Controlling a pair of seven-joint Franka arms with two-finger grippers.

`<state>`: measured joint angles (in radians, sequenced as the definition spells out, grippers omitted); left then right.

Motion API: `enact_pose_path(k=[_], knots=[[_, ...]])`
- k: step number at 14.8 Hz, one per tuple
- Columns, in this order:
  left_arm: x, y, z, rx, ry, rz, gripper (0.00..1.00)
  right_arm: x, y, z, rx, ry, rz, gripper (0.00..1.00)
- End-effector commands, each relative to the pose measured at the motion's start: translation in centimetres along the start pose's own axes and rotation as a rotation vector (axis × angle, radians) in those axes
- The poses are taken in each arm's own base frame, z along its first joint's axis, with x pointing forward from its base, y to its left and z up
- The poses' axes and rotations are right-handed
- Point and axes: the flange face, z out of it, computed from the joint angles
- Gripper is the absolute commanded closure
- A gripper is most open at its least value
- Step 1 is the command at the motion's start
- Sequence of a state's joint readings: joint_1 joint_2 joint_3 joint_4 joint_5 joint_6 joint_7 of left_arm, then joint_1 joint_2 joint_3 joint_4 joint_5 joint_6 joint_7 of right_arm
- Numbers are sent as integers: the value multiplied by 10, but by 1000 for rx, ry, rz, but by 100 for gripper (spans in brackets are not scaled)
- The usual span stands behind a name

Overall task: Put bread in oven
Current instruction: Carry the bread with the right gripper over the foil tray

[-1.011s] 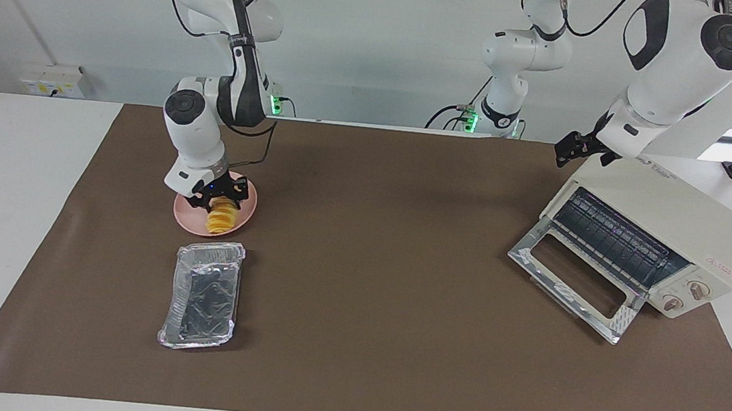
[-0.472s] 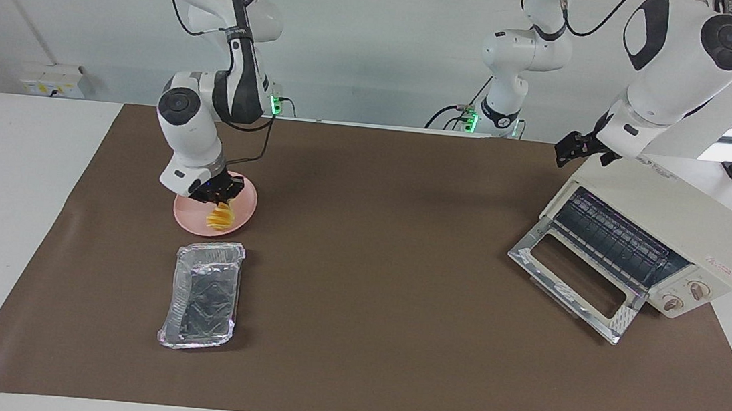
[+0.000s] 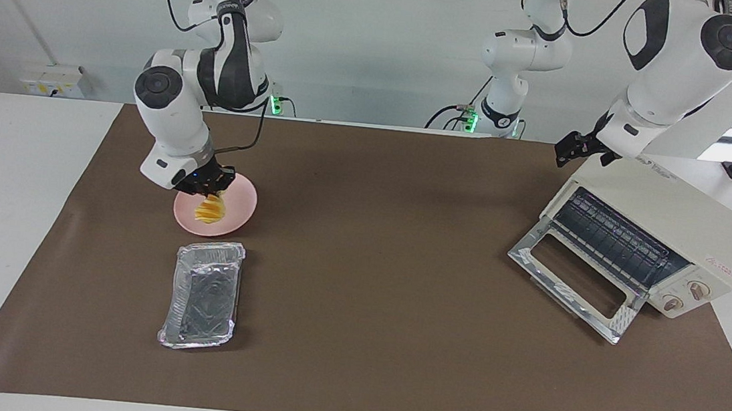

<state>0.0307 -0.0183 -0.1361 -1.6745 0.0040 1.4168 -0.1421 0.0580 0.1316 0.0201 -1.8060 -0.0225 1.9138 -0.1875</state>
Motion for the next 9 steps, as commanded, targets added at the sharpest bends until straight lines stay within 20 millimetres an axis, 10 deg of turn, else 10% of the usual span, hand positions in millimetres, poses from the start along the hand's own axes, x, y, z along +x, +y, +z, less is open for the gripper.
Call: enact_pose_path(k=[1,9], knots=[[-4,-1,-5,-20,8,4,0,42,13,-1,-8,24,-29,100],[-4,-1,-5,-20,8,4,0,135,24,73,-5,41,-49,100]])
